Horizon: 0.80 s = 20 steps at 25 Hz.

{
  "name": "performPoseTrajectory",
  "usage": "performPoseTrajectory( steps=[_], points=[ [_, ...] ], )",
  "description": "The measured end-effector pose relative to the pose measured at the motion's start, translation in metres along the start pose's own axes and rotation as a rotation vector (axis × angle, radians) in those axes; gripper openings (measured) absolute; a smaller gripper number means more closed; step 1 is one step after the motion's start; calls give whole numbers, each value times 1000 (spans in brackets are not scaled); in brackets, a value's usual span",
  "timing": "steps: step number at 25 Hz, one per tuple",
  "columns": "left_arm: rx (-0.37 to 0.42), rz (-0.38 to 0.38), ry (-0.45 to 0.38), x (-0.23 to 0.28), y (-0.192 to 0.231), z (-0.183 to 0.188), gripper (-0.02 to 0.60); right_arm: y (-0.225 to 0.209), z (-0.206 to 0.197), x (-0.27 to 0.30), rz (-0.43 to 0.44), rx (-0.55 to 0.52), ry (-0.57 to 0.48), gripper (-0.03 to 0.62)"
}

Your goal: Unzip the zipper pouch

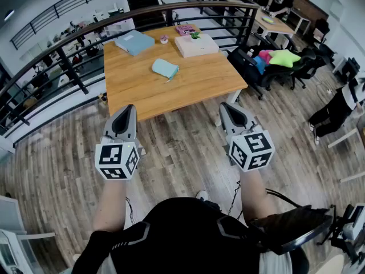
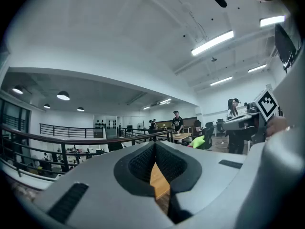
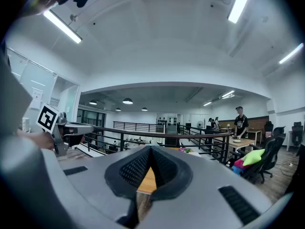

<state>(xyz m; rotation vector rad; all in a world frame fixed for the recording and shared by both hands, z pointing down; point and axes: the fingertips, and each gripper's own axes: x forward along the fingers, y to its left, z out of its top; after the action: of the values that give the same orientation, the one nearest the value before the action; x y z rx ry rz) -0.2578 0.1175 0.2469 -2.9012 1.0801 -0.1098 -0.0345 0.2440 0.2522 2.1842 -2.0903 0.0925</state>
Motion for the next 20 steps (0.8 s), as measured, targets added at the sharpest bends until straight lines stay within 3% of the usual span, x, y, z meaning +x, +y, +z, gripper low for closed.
performPoseTrajectory(
  steps=[14,20],
  points=[
    [-27,2,-5,-1,-15,2,29,-10,-1,-4,20,13,-19,9],
    [-2,29,-8,3,-15,1,29,-15,-3,-1,33,17,-8,9]
  ],
)
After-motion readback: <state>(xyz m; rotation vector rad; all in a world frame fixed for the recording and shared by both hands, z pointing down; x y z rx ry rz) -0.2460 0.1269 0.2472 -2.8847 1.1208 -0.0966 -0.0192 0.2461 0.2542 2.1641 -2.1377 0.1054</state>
